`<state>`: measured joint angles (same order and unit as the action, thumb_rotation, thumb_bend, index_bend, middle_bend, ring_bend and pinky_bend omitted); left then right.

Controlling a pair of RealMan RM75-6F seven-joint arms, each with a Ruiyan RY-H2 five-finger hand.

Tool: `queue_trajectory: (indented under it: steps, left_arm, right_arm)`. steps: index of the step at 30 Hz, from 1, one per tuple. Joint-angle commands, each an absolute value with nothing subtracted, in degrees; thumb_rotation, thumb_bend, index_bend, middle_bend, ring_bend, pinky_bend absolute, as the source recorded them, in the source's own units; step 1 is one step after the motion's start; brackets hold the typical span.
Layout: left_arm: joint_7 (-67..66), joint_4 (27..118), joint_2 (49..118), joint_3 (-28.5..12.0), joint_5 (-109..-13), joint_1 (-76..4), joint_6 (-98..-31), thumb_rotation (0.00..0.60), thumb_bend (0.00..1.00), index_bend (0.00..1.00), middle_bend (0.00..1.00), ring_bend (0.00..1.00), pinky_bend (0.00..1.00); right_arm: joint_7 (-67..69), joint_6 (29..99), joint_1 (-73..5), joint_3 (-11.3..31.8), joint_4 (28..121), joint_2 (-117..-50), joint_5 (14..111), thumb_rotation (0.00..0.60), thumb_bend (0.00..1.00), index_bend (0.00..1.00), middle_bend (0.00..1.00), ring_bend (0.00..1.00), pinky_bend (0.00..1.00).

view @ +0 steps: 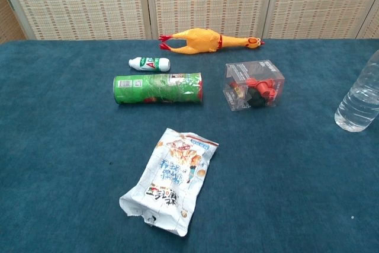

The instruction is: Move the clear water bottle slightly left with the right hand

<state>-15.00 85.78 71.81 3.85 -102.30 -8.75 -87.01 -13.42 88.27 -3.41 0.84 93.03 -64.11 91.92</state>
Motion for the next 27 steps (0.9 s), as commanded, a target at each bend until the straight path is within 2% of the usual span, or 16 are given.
queue_trajectory:
  steps: [1, 11, 19, 23, 27]
  left_arm:
    - [-15.09, 85.88, 71.77, 3.93, -102.47, -8.73, -87.09, 0.600, 0.58, 0.33, 0.42, 0.31, 0.49]
    - [-14.20, 85.91, 71.69, 3.72, -102.41, -8.99, -87.01, 0.600, 0.58, 0.33, 0.43, 0.31, 0.49]
    - [-11.19, 85.11, 71.24, 3.66, -102.34, -9.17, -87.54, 0.600, 0.58, 0.34, 0.44, 0.33, 0.49]
    - [-11.15, 85.76, 70.74, 3.75, -103.20, -8.62, -89.27, 0.600, 0.58, 0.34, 0.44, 0.33, 0.49]
    - [-11.46, 86.23, 70.47, 3.80, -103.80, -8.13, -90.48, 0.600, 0.58, 0.34, 0.45, 0.33, 0.49]
  right_arm:
    - [-13.40, 88.05, -3.39, 0.78, 93.10, -64.10, 91.86, 0.600, 0.08, 0.00, 0.00, 0.00, 0.15]
    - [-12.05, 89.23, -2.81, 2.95, 94.25, -66.07, 88.58, 0.600, 0.08, 0.00, 0.00, 0.00, 0.16]
    - [-4.47, 90.28, -2.97, 4.97, 89.38, -69.15, 87.15, 0.600, 0.08, 0.00, 0.00, 0.00, 0.17]
    - [5.02, 84.54, -4.67, 5.58, 89.26, -67.73, 84.11, 0.600, 0.08, 0.00, 0.00, 0.00, 0.17]
    - [19.46, 73.14, -8.67, 6.08, 90.99, -64.59, 80.81, 0.600, 0.08, 0.00, 0.00, 0.00, 0.17]
